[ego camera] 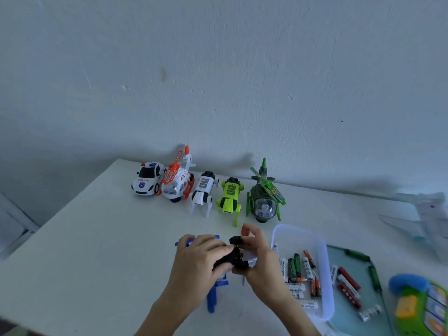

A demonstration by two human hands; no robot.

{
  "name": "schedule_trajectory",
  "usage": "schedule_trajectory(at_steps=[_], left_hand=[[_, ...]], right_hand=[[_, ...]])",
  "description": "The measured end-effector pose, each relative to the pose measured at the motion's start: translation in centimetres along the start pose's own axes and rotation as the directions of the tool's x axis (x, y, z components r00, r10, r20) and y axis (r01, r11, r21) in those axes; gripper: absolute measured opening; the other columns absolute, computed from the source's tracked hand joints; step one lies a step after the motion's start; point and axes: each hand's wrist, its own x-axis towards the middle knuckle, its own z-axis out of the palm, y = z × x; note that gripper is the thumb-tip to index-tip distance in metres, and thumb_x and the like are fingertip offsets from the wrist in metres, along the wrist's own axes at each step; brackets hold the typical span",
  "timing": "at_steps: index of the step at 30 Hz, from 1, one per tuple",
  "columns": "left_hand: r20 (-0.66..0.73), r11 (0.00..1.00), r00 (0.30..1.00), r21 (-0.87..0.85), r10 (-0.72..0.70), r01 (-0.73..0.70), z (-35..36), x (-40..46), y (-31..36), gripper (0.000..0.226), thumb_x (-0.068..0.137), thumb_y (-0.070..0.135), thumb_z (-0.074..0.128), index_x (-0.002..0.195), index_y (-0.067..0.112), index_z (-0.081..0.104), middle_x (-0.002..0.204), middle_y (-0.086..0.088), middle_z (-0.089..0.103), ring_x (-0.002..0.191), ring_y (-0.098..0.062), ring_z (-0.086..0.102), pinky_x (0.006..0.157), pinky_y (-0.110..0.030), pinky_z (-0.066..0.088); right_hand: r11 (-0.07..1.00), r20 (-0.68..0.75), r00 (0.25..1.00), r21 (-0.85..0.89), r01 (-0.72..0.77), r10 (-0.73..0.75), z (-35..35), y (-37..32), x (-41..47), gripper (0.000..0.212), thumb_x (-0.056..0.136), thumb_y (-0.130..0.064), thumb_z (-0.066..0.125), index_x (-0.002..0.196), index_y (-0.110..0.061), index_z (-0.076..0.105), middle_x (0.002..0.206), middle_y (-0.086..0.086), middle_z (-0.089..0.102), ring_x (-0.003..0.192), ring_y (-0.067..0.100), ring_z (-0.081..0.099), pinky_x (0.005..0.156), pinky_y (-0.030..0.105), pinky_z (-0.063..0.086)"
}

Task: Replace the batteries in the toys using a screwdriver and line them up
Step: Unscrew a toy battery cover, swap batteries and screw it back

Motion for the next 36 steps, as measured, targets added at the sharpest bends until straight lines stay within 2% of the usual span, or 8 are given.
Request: schedule_trajectory(at_steps=[3,8,12,16,20,23,29,36], left_hand=[[-0.015,0.999,0.999,0.024,0.031,-0.031,0.3,0.0,-0.2,0.029,0.071,0.048,0.065,0.095,0.034,0.074,0.093,0.022,0.069,0.096,-0.005,0.055,0.080,-0.027,0.031],[-0.016,0.999,1.000,0.036,0.009,-0.009,0.2,0.1,0.1,0.025,0.068,0.044,0.072,0.092,0.037,0.075,0.094,0.025,0.069,0.093,-0.007,0.064,0.081,-0.025,0.033],[0.007,0.999,1.000,0.020,-0.026,0.026,0.1,0.6,-0.1,0.025,0.074,0.049,0.064,0.092,0.036,0.076,0.091,0.024,0.070,0.091,-0.005,0.064,0.072,-0.026,0.043],[0.057,0.997,0.996,-0.024,-0.073,0.074,0.0,1.1,-0.4,0.036,0.076,0.054,0.049,0.092,0.036,0.076,0.090,0.024,0.070,0.089,-0.002,0.059,0.065,-0.023,0.043],[0.050,0.996,0.995,-0.039,-0.084,0.086,0.2,1.4,-1.0,0.036,0.077,0.055,0.051,0.094,0.036,0.076,0.089,0.025,0.069,0.081,-0.002,0.054,0.060,-0.020,0.038],[0.023,0.997,0.998,-0.043,-0.063,0.064,0.2,1.6,-0.9,0.036,0.077,0.056,0.050,0.092,0.036,0.076,0.087,0.025,0.069,0.071,-0.003,0.053,0.055,-0.021,0.039],[0.071,0.990,0.996,-0.123,-0.057,0.065,-0.1,1.6,-1.4,0.034,0.076,0.059,0.054,0.093,0.039,0.075,0.091,0.028,0.068,0.070,0.002,0.043,0.056,-0.016,0.035],[0.079,0.990,0.996,-0.129,-0.038,0.048,-0.5,1.5,-1.2,0.033,0.078,0.061,0.054,0.095,0.041,0.074,0.093,0.031,0.067,0.068,0.002,0.041,0.059,-0.010,0.025]], right_hand=[[1.000,0.064,0.998,-0.011,-0.018,0.018,-0.8,-0.3,0.1,0.083,0.067,0.004,0.079,0.130,-0.028,0.035,0.111,-0.012,0.061,0.103,-0.005,0.060,0.080,0.011,0.049],[0.993,0.101,0.991,-0.090,-0.078,0.087,-3.9,-0.7,3.3,0.056,0.071,0.024,0.039,0.104,-0.018,0.056,0.104,0.001,0.063,0.092,0.012,0.064,0.077,0.020,0.052],[0.899,0.030,0.977,-0.398,-0.182,0.211,-2.6,-0.1,6.8,0.018,0.092,-0.014,0.054,0.110,-0.010,0.051,0.082,0.005,0.055,0.063,0.015,0.050,0.053,0.022,0.038],[0.768,0.051,0.940,-0.592,-0.244,0.338,-0.8,-0.2,8.9,0.032,0.087,-0.019,0.064,0.099,-0.007,0.037,0.075,0.000,0.043,0.064,0.013,0.045,0.052,0.020,0.036],[0.680,0.063,0.920,-0.694,-0.238,0.386,-0.5,-0.1,9.9,0.042,0.081,-0.016,0.071,0.108,-0.002,0.042,0.095,0.009,0.050,0.084,0.018,0.044,0.068,0.026,0.039],[0.658,0.064,0.903,-0.707,-0.259,0.424,-0.6,0.4,10.1,0.026,0.085,-0.010,0.066,0.083,-0.009,0.040,0.082,0.003,0.047,0.078,0.018,0.046,0.072,0.031,0.045],[0.626,0.091,0.897,-0.746,-0.226,0.432,-0.4,0.2,10.1,0.037,0.085,-0.007,0.058,0.061,-0.013,0.030,0.063,0.001,0.034,0.052,0.011,0.032,0.043,0.019,0.024],[0.753,0.014,0.948,-0.611,-0.242,0.316,-0.4,-1.1,8.4,0.024,0.086,-0.009,0.055,0.095,-0.008,0.032,0.078,0.004,0.046,0.077,0.028,0.051,0.062,0.034,0.040]])
